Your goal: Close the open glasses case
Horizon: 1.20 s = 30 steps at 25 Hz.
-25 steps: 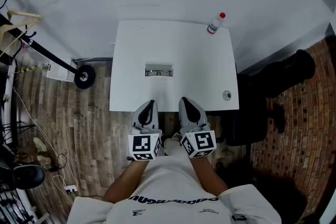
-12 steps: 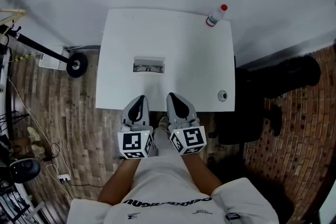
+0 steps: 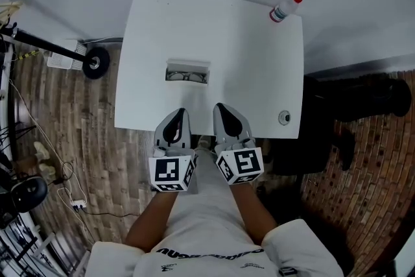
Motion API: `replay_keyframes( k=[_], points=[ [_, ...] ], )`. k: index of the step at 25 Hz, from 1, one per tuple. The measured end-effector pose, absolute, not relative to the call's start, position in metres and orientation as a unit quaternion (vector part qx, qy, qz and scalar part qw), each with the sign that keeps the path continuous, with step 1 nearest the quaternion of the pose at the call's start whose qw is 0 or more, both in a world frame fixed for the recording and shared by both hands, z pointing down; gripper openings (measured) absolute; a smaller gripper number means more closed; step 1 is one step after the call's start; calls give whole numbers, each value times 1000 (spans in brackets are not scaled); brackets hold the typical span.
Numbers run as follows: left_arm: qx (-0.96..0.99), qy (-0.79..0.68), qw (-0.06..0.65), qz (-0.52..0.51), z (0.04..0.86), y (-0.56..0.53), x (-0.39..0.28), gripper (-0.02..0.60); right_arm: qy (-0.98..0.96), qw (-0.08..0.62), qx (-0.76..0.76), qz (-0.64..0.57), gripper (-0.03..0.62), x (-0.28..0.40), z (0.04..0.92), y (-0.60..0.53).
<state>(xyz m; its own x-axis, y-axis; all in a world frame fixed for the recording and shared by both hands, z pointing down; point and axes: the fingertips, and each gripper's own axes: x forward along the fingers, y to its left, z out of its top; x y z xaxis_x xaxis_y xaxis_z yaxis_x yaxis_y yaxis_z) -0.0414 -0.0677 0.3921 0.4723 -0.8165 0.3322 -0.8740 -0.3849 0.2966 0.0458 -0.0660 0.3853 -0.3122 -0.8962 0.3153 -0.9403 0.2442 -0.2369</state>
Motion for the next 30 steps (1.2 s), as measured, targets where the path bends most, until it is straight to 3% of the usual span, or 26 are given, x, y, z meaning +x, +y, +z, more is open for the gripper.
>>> replay_keyframes(
  k=[30],
  points=[
    [810,-524,250,80,475,-115,-19,-3,-782,108,560,251,48,64,492,-145]
  ],
)
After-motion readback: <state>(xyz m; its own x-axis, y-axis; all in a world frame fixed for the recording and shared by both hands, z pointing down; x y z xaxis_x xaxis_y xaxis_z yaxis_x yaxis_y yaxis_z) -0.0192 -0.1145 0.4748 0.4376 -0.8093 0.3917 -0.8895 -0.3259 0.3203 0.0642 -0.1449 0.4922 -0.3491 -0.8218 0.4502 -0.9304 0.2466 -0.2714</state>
